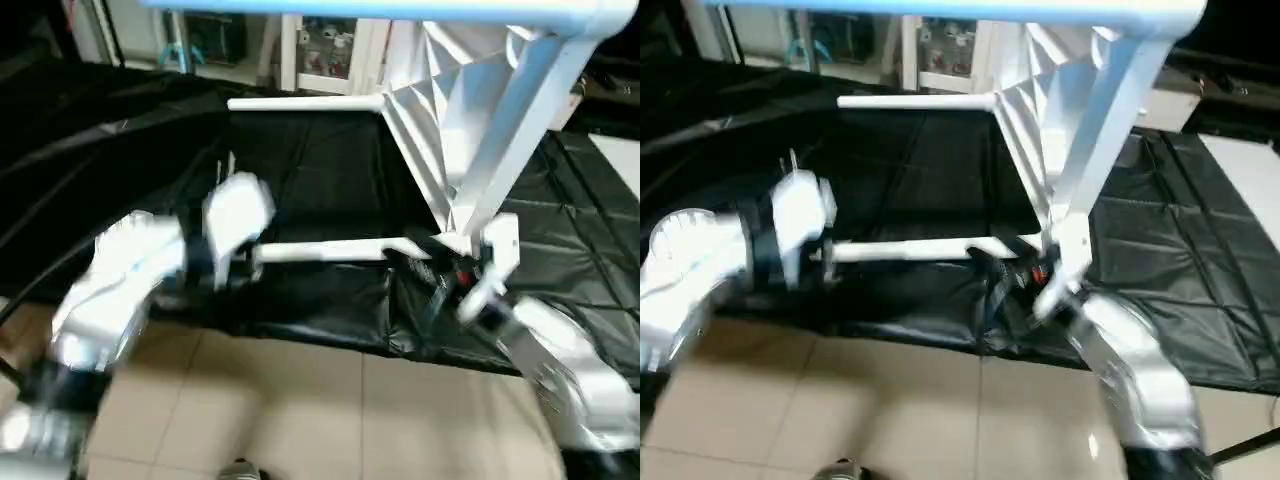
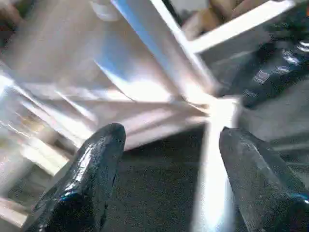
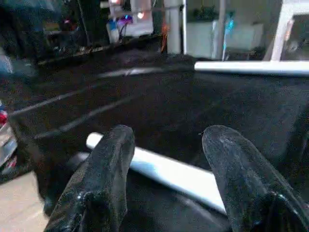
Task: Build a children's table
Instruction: Flip table
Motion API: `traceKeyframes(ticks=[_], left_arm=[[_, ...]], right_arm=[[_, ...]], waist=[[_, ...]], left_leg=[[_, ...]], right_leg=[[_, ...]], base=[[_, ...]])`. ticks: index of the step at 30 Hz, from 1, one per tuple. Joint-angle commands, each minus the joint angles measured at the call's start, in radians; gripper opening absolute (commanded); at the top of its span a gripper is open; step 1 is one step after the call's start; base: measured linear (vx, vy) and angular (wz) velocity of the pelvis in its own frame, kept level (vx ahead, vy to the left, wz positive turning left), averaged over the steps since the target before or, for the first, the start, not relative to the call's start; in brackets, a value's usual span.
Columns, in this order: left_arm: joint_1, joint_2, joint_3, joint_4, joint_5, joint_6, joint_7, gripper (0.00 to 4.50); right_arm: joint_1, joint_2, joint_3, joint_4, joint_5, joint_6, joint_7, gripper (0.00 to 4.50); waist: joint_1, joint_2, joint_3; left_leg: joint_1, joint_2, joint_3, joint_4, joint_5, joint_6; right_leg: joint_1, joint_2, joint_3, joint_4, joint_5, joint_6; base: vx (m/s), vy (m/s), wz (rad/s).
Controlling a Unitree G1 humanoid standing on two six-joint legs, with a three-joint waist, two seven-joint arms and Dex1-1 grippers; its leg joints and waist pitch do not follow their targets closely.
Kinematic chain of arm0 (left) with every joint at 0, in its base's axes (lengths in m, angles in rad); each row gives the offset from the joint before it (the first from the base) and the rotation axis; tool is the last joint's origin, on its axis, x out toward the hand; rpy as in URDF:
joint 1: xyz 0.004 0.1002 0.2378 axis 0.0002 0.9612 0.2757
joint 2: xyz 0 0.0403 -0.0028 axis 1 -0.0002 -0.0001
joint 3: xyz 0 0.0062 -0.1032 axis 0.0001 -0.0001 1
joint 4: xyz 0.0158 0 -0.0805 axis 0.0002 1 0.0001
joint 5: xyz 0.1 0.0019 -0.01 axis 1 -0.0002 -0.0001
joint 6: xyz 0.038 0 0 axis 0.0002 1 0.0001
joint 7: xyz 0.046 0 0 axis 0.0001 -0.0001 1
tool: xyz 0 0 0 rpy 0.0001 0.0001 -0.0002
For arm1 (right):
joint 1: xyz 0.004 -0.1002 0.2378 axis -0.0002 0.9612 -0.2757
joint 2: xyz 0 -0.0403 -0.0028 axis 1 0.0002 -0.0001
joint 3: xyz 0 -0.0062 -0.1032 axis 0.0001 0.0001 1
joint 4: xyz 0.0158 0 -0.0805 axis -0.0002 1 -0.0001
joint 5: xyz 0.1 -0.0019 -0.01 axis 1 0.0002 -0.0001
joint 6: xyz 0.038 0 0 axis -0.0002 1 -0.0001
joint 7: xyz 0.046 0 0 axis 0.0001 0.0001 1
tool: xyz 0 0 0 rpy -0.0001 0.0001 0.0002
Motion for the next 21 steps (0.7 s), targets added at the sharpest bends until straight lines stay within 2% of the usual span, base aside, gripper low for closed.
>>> traceKeyframes(ticks=[1,2,3,5,6,7,8,11,12,14,17,18,19,20,21], left_arm=[[-0.043,-0.013,0.011,-0.025,0.057,-0.041,0.053,3.88],[-0.043,-0.013,0.011,-0.025,0.057,-0.041,0.053,3.92],[-0.08,-0.009,0.015,-0.025,0.106,-0.065,0.108,4.04],[-0.132,-0.006,0.027,-0.01,0.158,-0.098,0.178,4.18],[-0.156,-0.004,0.035,0.008,0.185,-0.123,0.211,4.25],[-0.17,-0.003,0.039,0.02,0.201,-0.137,0.23,4.25],[-0.203,0.006,0.047,0.053,0.246,-0.167,0.279,4.43],[-0.254,0.023,0.061,0.114,0.317,-0.229,0.35,4.43],[-0.31,0.038,0.064,0.172,0.373,-0.274,0.411,4.43],[-0.355,0.048,0.063,0.212,0.412,-0.316,0.458,4.43],[-0.38,0.042,0.06,0.232,0.405,-0.334,0.459,4.43],[-0.42,0.048,0.038,0.287,0.44,-0.327,0.484,4.43],[-0.42,0.048,0.038,0.287,0.44,-0.327,0.484,4.43],[-0.444,0.052,0.021,0.331,0.463,-0.326,0.497,4.43],[-0.46,0.056,0.008,0.366,0.48,-0.326,0.502,4.43]], right_arm=[[-0.012,0.012,-0.011,0.04,-0.02,-0.019,-0.033,2.6],[-0.012,0.012,-0.011,0.04,-0.02,-0.019,-0.033,2.6],[-0.017,0.024,-0.008,0.051,-0.027,-0.025,-0.044,2.6],[-0.022,0.041,-0.005,0.058,-0.032,-0.028,-0.053,2.6],[-0.024,0.048,-0.004,0.059,-0.031,-0.03,-0.056,2.6],[-0.026,0.051,-0.003,0.06,-0.031,-0.031,-0.057,2.6],[-0.027,0.056,-0.001,0.062,-0.031,-0.033,-0.057,2.6],[-0.03,0.062,0.004,0.063,-0.026,-0.035,-0.053,2.6],[-0.032,0.069,0.005,0.067,-0.024,-0.044,-0.049,2.6],[-0.035,0.075,0.004,0.07,-0.024,-0.05,-0.049,2.6],[-0.036,0.078,0.005,0.071,-0.027,-0.052,-0.049,2.6],[-0.039,0.082,0.005,0.073,-0.031,-0.054,-0.052,2.6],[-0.039,0.082,0.005,0.073,-0.031,-0.054,-0.052,2.6],[-0.04,0.084,0.007,0.07,-0.033,-0.054,-0.053,2.6],[-0.039,0.084,0.011,0.063,-0.035,-0.053,-0.053,2.6]], waist=[[-0.004,0.002,-0.056],[-0.002,0.004,-0.058],[-0.003,0.0,-0.058],[-0.003,0.001,-0.063],[-0.004,0.001,-0.062],[-0.002,-0.003,-0.063],[-0.003,-0.006,-0.062],[-0.002,-0.003,-0.064],[-0.001,-0.002,-0.064],[-0.002,0.0,-0.065],[0.001,0.0,-0.063],[0.001,0.005,-0.064],[0.002,0.008,-0.064],[0.002,0.004,-0.062],[0.004,0.011,-0.062]], left_leg=[[0.04,0.065,-0.027,-0.091,-0.331,-0.088],[0.041,0.064,-0.027,-0.09,-0.326,-0.09],[0.04,0.063,-0.025,-0.088,-0.31,-0.09],[0.038,0.061,-0.025,-0.082,-0.263,-0.083],[0.036,0.061,-0.024,-0.082,-0.255,-0.079],[0.037,0.06,-0.024,-0.079,-0.237,-0.072],[0.036,0.059,-0.023,-0.078,-0.232,-0.067],[0.036,0.06,-0.025,-0.075,-0.204,-0.065],[0.037,0.06,-0.025,-0.075,-0.21,-0.066],[0.04,0.06,-0.026,-0.074,-0.222,-0.073],[0.042,0.063,-0.026,-0.076,-0.241,-0.084],[0.042,0.061,-0.025,-0.076,-0.248,-0.089],[0.043,0.061,-0.026,-0.076,-0.254,-0.092],[0.042,0.061,-0.027,-0.078,-0.264,-0.097],[0.046,0.06,-0.026,-0.077,-0.29,-0.104]], right_leg=[[0.014,-0.078,0.038,-0.076,-0.195,-0.125],[0.012,-0.078,0.037,-0.073,-0.188,-0.128],[0.013,-0.077,0.037,-0.071,-0.163,-0.133],[0.016,-0.075,0.036,-0.062,-0.092,-0.135],[0.017,-0.073,0.036,-0.064,-0.079,-0.134],[0.018,-0.072,0.035,-0.062,-0.055,-0.134],[0.019,-0.071,0.035,-0.062,-0.046,-0.131],[0.022,-0.073,0.034,-0.057,-0.022,-0.125],[0.02,-0.071,0.033,-0.057,-0.023,-0.126],[0.019,-0.072,0.033,-0.055,-0.018,-0.124],[0.016,-0.075,0.033,-0.055,-0.026,-0.135],[0.015,-0.072,0.033,-0.056,-0.02,-0.137],[0.014,-0.072,0.033,-0.055,-0.02,-0.135],[0.016,-0.074,0.034,-0.056,-0.03,-0.134],[0.011,-0.074,0.035,-0.061,-0.057,-0.128]], base=[[0.0,0.0,0.0],[0.0,0.0,0.0],[0.0,0.0,0.0],[0.0,0.0,0.0],[0.0,0.0,0.0],[0.0,0.0,0.0],[0.0,0.0,0.0],[0.0,0.0,0.0],[0.0,0.0,0.0],[0.0,0.0,0.0],[0.0,0.0,0.0],[0.0,0.0,0.0],[0.0,0.0,0.0],[0.0,0.0,0.0],[0.0,0.0,0.0]])
